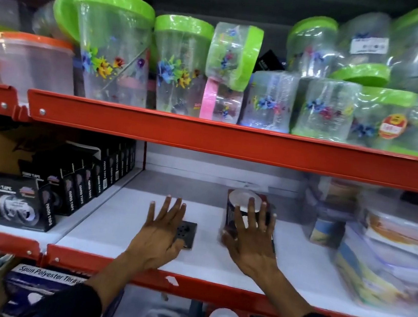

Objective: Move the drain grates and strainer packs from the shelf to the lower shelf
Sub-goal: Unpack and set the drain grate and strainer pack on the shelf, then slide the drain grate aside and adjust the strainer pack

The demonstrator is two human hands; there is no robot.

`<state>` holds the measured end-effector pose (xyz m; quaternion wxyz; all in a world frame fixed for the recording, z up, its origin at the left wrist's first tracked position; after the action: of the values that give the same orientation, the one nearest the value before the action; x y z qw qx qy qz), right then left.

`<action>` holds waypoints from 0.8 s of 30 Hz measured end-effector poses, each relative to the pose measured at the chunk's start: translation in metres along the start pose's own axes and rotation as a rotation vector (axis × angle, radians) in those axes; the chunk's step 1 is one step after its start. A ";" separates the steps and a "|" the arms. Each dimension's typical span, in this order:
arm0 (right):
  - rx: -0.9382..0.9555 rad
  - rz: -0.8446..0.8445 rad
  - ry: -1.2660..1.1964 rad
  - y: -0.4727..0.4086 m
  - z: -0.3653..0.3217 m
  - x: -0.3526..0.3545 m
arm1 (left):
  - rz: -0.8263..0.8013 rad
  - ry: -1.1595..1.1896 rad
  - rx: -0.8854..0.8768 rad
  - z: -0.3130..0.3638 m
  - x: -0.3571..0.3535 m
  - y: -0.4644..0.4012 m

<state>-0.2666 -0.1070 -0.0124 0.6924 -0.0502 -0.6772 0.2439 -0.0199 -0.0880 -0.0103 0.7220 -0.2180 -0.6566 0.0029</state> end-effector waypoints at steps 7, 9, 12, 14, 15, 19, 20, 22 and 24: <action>-0.478 -0.154 -0.568 0.028 0.064 -0.011 | -0.218 0.545 0.160 0.092 -0.018 -0.054; -0.506 -0.187 -0.735 0.033 0.068 -0.009 | -0.195 0.641 0.233 0.105 -0.018 -0.064; -0.503 -0.178 -0.790 0.038 0.069 -0.003 | -0.175 0.703 0.317 0.116 -0.023 -0.071; -0.489 -0.140 -0.837 0.041 0.067 0.002 | -0.168 0.702 0.331 0.118 -0.024 -0.071; -0.479 -0.123 -0.850 0.043 0.068 0.006 | -0.173 0.700 0.333 0.118 -0.023 -0.071; -0.439 -0.107 -0.822 0.060 0.067 0.020 | -0.174 0.708 0.339 0.119 -0.020 -0.062; -0.429 -0.107 -0.802 0.066 0.068 0.023 | -0.174 0.720 0.332 0.119 -0.021 -0.058; -0.423 -0.114 -0.762 0.077 0.068 0.028 | -0.157 0.750 0.322 0.120 -0.024 -0.047; -0.419 -0.137 -0.716 0.088 0.066 0.032 | -0.134 0.774 0.310 0.121 -0.024 -0.034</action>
<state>-0.3550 -0.0342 -0.0132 0.4027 -0.0568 -0.9118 0.0563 -0.1474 -0.0883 -0.0171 0.9382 -0.0488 -0.3416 -0.0274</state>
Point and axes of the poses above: each hand's wrist, its own y-axis away from the middle knuckle, its own x-axis out of the back of the hand, z = x × y, the point moved 3 cm from there along -y, towards the middle knuckle, and after that the axes turned 5 degrees about x, right-handed, at the moved point
